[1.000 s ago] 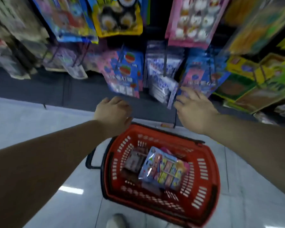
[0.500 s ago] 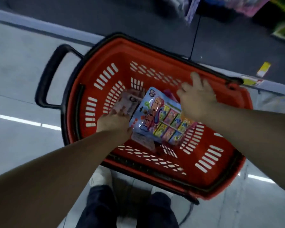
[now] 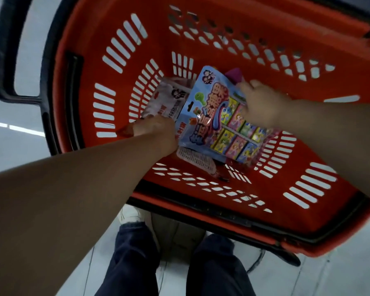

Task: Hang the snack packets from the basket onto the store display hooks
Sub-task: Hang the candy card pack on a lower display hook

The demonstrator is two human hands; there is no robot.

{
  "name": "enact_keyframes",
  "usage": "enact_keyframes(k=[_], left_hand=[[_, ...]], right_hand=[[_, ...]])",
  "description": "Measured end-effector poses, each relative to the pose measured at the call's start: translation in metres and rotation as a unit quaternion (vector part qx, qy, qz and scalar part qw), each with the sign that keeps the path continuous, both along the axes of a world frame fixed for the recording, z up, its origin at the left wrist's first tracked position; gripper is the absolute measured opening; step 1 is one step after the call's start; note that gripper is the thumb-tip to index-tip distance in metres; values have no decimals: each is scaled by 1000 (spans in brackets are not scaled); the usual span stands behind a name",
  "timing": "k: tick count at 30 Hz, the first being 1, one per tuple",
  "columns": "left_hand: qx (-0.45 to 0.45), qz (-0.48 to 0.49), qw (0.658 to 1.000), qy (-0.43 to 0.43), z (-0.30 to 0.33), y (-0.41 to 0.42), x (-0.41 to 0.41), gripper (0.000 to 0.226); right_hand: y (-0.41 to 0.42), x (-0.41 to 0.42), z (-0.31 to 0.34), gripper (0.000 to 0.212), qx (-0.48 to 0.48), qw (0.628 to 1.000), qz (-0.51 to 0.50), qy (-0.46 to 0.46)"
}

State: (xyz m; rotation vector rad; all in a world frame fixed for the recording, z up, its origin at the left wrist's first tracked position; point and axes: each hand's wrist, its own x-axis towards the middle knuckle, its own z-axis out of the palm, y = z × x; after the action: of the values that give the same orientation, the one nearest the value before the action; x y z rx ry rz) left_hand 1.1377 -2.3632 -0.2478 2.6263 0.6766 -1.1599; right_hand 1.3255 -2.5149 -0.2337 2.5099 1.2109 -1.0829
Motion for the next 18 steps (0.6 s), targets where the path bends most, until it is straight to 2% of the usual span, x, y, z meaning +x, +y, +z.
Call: enact_keyframes(k=[5, 7, 9, 11, 12, 14, 15, 16, 18], left_hand=[[-21, 63, 998, 19, 7, 6, 3, 19], [-24, 98, 995, 17, 8, 5, 2, 21], [-18, 178, 984, 1, 12, 1, 5, 28], [-34, 279, 959, -46, 20, -4, 12, 32], [-55, 356, 929, -79, 23, -7, 15, 34], [-126, 530, 827, -137, 28, -12, 17, 46], [-172, 588, 775, -152, 29, -14, 18, 49], [-219, 622, 737, -151, 30, -16, 19, 53], [-285, 635, 705, -135, 33, -21, 23, 52]], right_hand=[[-2, 2, 9, 26, 75, 989, -123, 44], [-9, 2, 14, 24, 74, 981, -164, 76], [-16, 2, 20, 23, 89, 973, -194, 81], [-22, 3, 25, 27, 135, 954, -249, 93], [-23, 2, 30, 31, 159, 939, -287, 109], [-22, -1, 41, 27, 199, 897, -357, 170], [-23, -4, 45, 19, 210, 877, -382, 205], [-21, -7, 51, 19, 214, 860, -405, 227], [-21, -13, 59, 43, 234, 815, -460, 264]])
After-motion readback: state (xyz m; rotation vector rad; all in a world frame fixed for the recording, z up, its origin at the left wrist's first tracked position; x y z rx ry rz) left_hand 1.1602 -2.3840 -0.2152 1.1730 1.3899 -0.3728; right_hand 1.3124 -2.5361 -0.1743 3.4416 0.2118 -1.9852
